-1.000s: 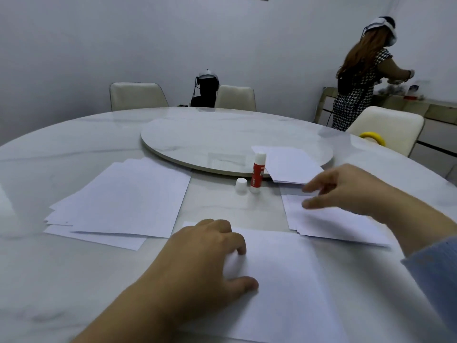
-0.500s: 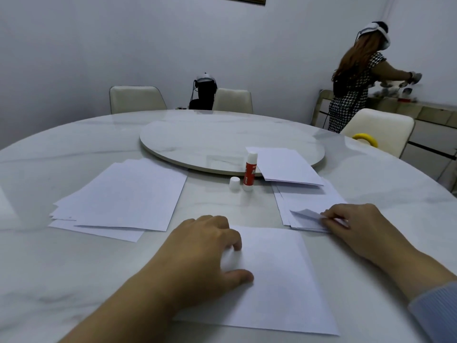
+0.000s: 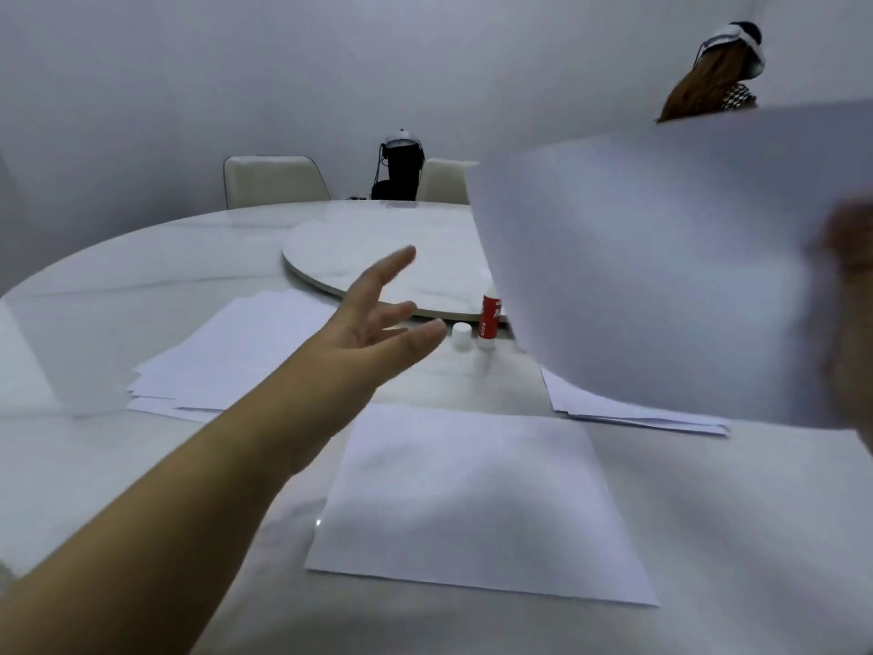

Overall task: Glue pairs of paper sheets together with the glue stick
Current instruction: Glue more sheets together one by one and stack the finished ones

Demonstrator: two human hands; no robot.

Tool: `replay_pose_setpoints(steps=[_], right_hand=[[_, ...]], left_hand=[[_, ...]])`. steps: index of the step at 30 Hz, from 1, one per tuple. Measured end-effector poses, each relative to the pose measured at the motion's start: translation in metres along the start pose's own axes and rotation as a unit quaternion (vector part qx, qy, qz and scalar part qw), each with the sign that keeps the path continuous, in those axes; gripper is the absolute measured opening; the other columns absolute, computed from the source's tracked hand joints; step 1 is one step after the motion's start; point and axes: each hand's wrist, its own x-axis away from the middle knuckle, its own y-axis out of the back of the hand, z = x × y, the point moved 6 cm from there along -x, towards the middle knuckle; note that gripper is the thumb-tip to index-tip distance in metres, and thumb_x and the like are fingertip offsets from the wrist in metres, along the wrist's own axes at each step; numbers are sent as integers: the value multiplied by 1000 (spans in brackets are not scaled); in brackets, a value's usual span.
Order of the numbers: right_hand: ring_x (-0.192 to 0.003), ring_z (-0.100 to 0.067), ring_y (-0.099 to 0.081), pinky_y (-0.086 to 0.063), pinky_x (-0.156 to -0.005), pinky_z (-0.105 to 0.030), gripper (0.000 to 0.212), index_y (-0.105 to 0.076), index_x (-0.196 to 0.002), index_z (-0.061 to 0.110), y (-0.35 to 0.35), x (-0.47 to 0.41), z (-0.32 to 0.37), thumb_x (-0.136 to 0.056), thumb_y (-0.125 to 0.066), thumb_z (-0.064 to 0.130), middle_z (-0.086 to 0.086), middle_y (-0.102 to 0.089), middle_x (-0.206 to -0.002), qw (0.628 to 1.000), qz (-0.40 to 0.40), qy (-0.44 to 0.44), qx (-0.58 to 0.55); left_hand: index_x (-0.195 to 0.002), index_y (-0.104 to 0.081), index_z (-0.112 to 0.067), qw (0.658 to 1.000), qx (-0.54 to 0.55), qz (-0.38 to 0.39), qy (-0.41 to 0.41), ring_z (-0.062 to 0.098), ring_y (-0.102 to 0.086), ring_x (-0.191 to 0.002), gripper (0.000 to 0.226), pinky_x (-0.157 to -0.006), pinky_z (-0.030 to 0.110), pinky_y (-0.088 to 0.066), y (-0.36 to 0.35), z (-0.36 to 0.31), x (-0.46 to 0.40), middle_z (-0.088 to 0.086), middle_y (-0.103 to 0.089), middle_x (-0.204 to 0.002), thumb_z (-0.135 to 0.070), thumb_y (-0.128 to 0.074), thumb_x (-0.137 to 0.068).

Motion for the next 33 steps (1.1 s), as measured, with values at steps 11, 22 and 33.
replay_pose_setpoints(steps=[11, 22, 33], right_hand=[[-82, -23, -74, -60, -74, -36, 65, -64, -114, 47, -84, 85, 8, -53, -85, 34, -8, -74, -84, 886, 125, -279, -349], [-73, -18, -74, -57, -65, -36, 39, -77, -85, 39, -99, 127, 11, -46, -78, 42, 0, -77, -77, 867, 278, -370, -186], [-69, -22, -74, -60, -72, -53, 51, -75, -89, 43, -99, 134, 20, -40, -76, 56, 1, -77, -76, 865, 296, -384, -126]], left_hand=[[-87, -70, -30, 992, 24, -110, 54, 21, -66, -74, 23, -81, 38, -50, 29, 16, 35, -1, -71, -79, -14, -74, -70], [-81, -73, -36, 978, -153, -51, 134, 16, -40, -53, 14, -62, 28, -31, 38, 53, 57, -4, -45, -50, -29, -78, -70], [-79, -69, -45, 965, -237, -46, 103, 2, -45, -41, 20, -43, 7, -32, 35, 51, 61, -8, -55, -48, -30, -79, -70]])
